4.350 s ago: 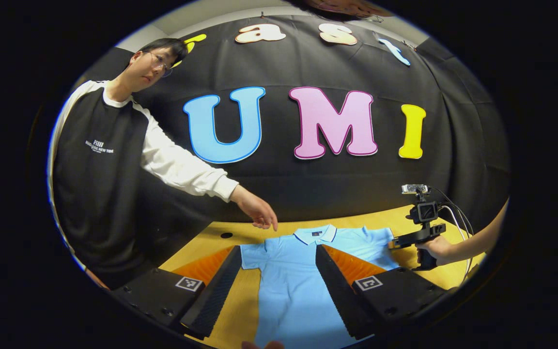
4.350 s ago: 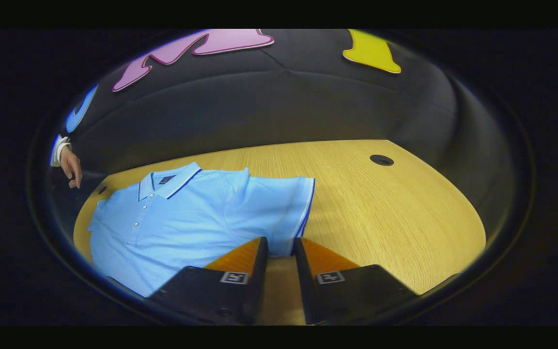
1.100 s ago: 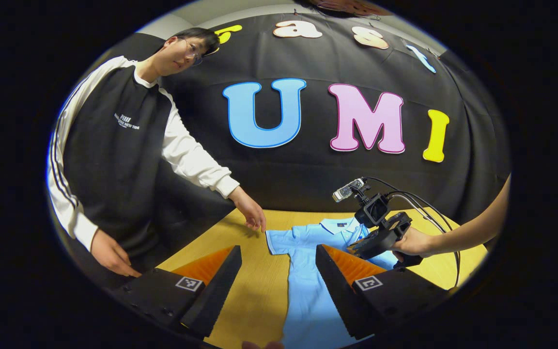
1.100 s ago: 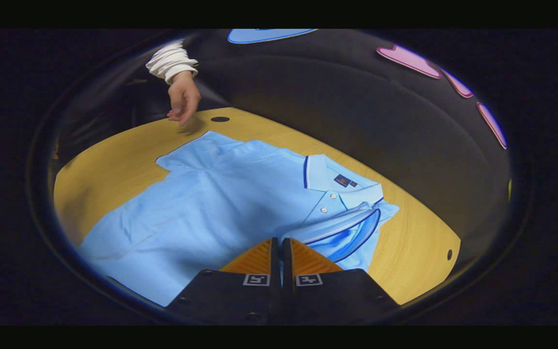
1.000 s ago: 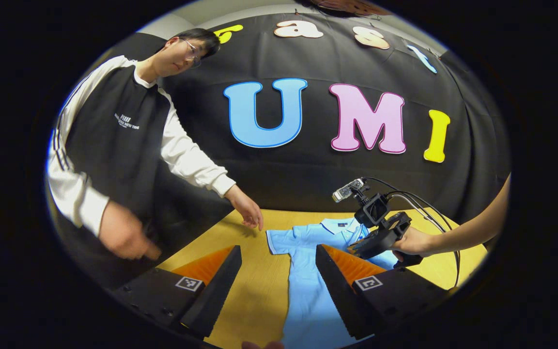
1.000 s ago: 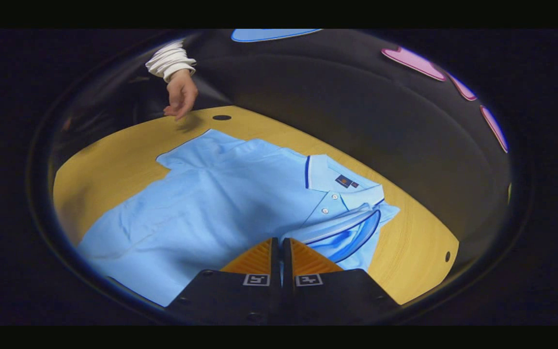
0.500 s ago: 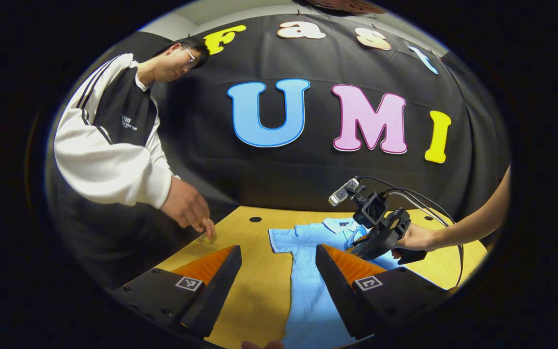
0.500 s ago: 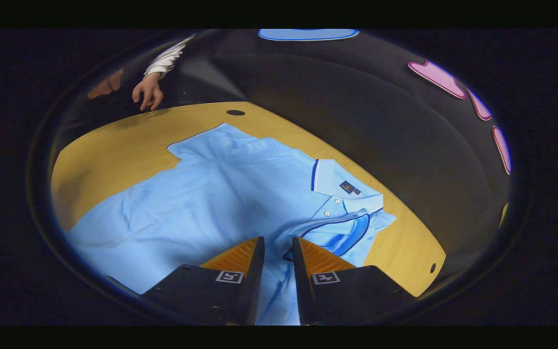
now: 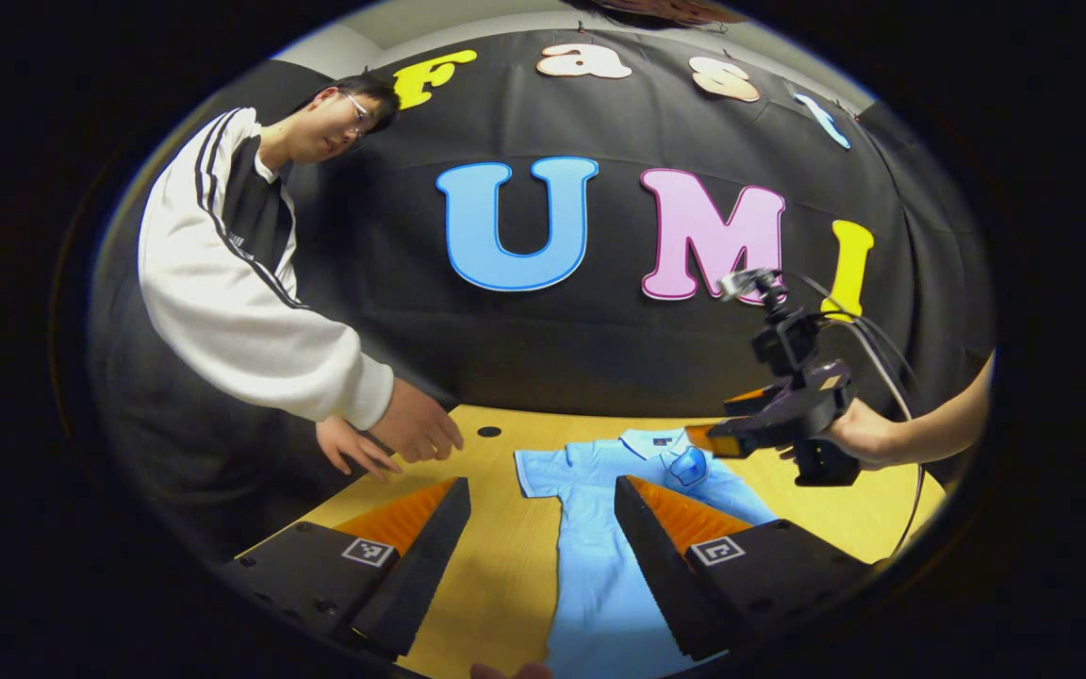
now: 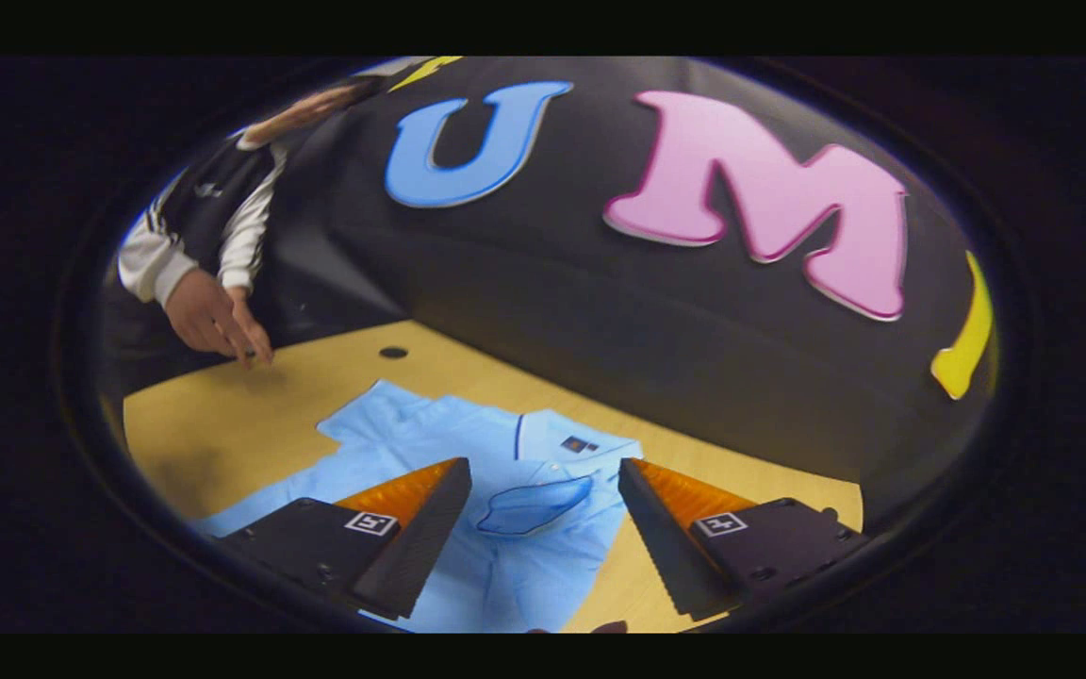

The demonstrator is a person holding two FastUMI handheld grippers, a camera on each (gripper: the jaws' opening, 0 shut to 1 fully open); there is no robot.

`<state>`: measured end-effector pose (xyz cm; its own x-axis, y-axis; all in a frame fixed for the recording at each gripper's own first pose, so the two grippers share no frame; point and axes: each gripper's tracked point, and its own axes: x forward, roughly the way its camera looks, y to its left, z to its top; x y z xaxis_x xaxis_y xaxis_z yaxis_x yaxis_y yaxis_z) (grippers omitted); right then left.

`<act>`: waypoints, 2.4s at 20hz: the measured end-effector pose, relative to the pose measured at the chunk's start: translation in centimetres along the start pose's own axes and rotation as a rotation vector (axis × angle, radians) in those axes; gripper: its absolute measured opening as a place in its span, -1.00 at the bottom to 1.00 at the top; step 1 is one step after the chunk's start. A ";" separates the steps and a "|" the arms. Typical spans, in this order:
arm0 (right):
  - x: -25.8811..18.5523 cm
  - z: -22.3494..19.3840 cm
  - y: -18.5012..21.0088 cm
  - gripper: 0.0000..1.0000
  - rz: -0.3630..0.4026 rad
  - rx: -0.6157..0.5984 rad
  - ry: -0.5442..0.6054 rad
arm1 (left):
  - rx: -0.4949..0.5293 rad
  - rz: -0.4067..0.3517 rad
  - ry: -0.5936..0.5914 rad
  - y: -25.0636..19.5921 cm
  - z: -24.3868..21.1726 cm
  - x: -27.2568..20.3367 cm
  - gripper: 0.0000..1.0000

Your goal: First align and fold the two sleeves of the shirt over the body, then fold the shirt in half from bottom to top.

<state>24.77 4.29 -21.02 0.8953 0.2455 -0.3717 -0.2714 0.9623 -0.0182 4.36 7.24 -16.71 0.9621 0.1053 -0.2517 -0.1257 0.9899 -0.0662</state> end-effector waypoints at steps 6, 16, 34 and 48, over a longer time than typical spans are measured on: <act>-8.0 4.3 -6.6 0.95 -0.056 0.483 -0.200 | 0.021 -0.067 0.038 -2.6 -1.6 6.8 0.96; -14.7 2.5 -11.2 0.95 -0.124 0.377 -0.233 | -0.101 0.036 0.531 2.7 -13.0 23.0 0.93; -13.9 -0.5 -14.0 0.94 -0.123 0.398 -0.172 | -0.061 0.009 0.747 2.4 -17.0 28.9 0.96; -14.3 -0.1 -12.6 0.95 -0.099 0.389 -0.162 | -0.094 0.028 0.776 3.9 -17.4 29.1 -0.12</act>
<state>15.33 -11.36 -15.57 0.9627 0.1353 -0.2343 -0.0561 0.9469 0.3164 27.68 12.55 -41.14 0.5180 -0.0011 -0.8554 -0.2007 0.9719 -0.1227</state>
